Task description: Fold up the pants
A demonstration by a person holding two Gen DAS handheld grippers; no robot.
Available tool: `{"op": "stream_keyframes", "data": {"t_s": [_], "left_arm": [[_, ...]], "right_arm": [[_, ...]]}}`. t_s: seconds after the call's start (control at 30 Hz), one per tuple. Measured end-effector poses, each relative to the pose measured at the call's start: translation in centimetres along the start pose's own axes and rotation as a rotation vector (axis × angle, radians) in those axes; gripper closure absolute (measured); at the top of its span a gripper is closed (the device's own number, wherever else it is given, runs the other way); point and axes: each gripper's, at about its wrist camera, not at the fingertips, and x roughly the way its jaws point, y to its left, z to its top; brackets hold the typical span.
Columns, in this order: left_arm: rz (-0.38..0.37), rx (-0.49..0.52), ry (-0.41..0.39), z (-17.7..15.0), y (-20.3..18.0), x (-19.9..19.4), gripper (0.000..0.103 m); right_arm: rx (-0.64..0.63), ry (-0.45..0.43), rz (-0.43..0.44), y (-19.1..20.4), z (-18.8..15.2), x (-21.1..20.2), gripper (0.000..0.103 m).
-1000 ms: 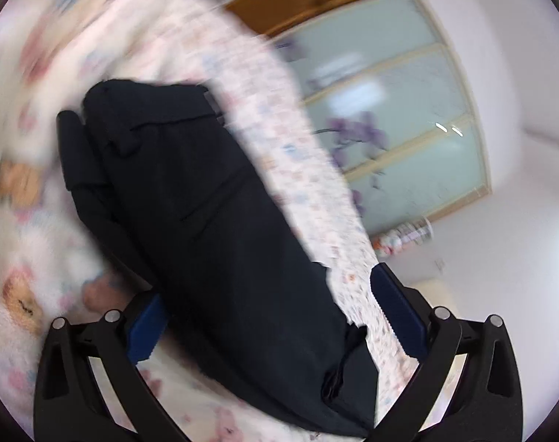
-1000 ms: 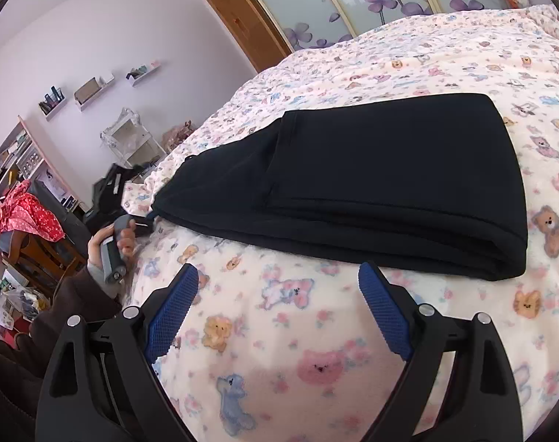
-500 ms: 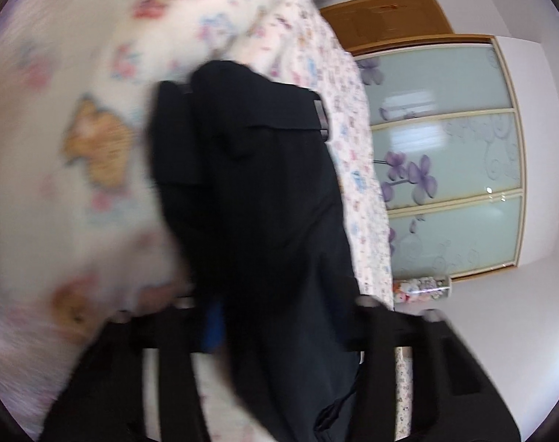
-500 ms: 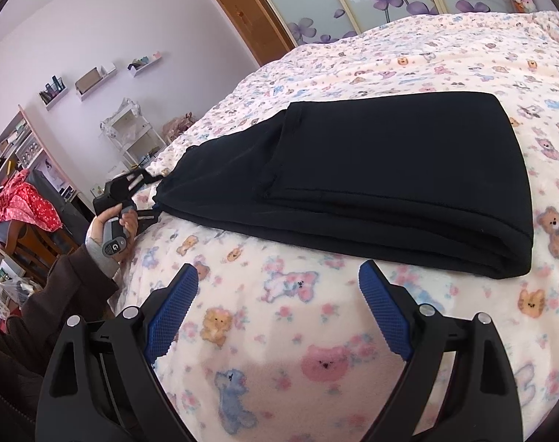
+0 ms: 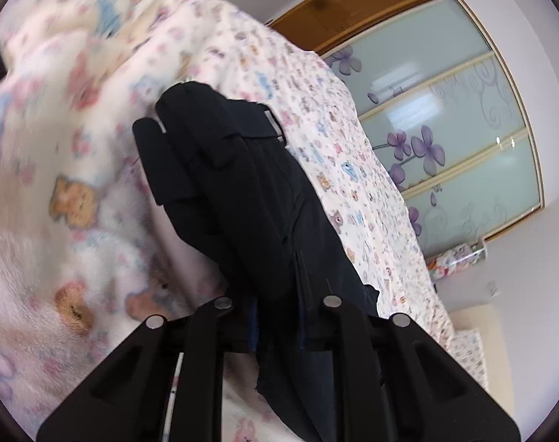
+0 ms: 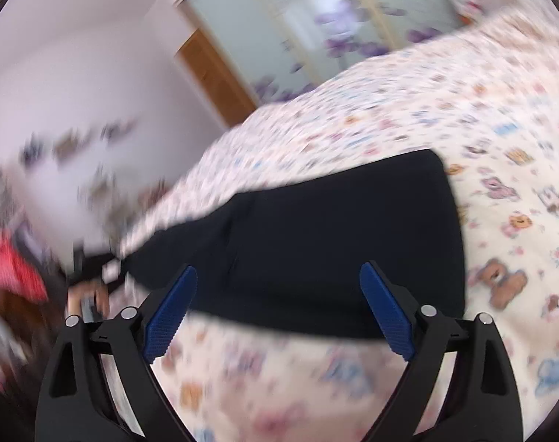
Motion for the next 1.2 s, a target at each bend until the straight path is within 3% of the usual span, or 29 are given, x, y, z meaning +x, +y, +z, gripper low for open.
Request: {"op": "stream_keyframes", "data": {"t_s": [0.1,0.17,0.3,0.37,0.67,0.83,0.97,1.1,1.2], "left_arm": [[0.007,0.014,-0.002,0.2,-0.9,0.0,0.089],[0.013,0.032,-0.004,0.3,-1.5,-0.1,0.089],[0.007,0.104,-0.024,0.2,-3.7,-0.4,0.089],[0.009,0.148,-0.033,0.0,-4.7,-0.6,0.089],[0.016,0.355,-0.077,-1.4,-10.8,-1.7,0.090],[0.019,0.512,-0.096,-3.2,-15.7,-1.7,0.090],[-0.008,0.703,-0.104,-6.8,-21.0,-1.8,0.090],[-0.065,0.980,-0.055,-14.6,-26.4,-0.9,0.090],[-0.132,1.149,0.058,-22.7,-28.5,0.8,0.089]], "right_arm": [[0.161,0.035,-0.002,-3.5,0.6,1.7,0.003],[0.254,0.136,-0.021,-5.9,-0.2,4.0,0.003],[0.272,0.094,-0.001,-5.7,0.0,3.1,0.003],[0.307,0.036,0.076,-5.6,0.1,2.0,0.003],[0.481,-0.006,0.196,-6.9,0.6,-0.2,0.003],[0.517,-0.059,0.231,-7.3,0.8,-2.0,0.003],[0.532,-0.093,0.258,-7.7,1.1,-3.0,0.003],[0.555,-0.127,0.262,-8.4,1.4,-4.1,0.003],[0.580,-0.181,0.249,-9.2,1.7,-5.6,0.002]]}}
